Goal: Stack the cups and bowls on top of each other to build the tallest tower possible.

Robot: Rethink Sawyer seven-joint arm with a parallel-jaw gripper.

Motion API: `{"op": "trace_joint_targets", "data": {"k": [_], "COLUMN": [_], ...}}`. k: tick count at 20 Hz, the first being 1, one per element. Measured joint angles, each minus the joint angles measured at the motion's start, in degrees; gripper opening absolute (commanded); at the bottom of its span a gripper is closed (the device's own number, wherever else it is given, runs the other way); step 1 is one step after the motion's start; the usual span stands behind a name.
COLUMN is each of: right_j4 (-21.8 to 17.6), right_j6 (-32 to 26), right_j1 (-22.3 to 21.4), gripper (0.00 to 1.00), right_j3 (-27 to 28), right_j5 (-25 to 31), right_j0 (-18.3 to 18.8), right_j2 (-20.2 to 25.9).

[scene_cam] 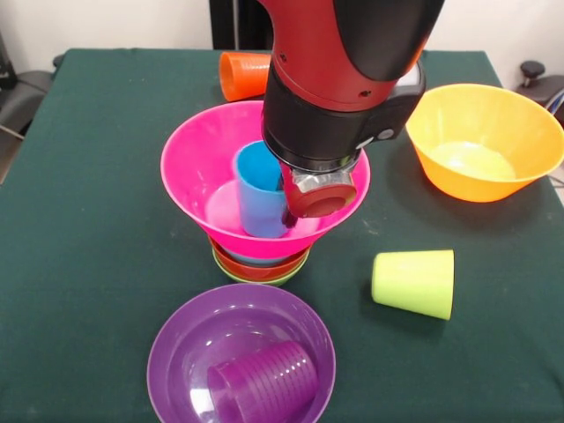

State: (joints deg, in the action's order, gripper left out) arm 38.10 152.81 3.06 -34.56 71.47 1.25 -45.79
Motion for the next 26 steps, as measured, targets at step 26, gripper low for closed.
{"op": "trace_joint_targets", "data": {"k": [26], "right_j4": [0.0], "right_j6": [0.0], "right_j1": [-4.9], "gripper": [1.0], "right_j3": [-5.0], "right_j5": [0.2], "right_j0": [-1.5], "right_j2": [0.7]}}
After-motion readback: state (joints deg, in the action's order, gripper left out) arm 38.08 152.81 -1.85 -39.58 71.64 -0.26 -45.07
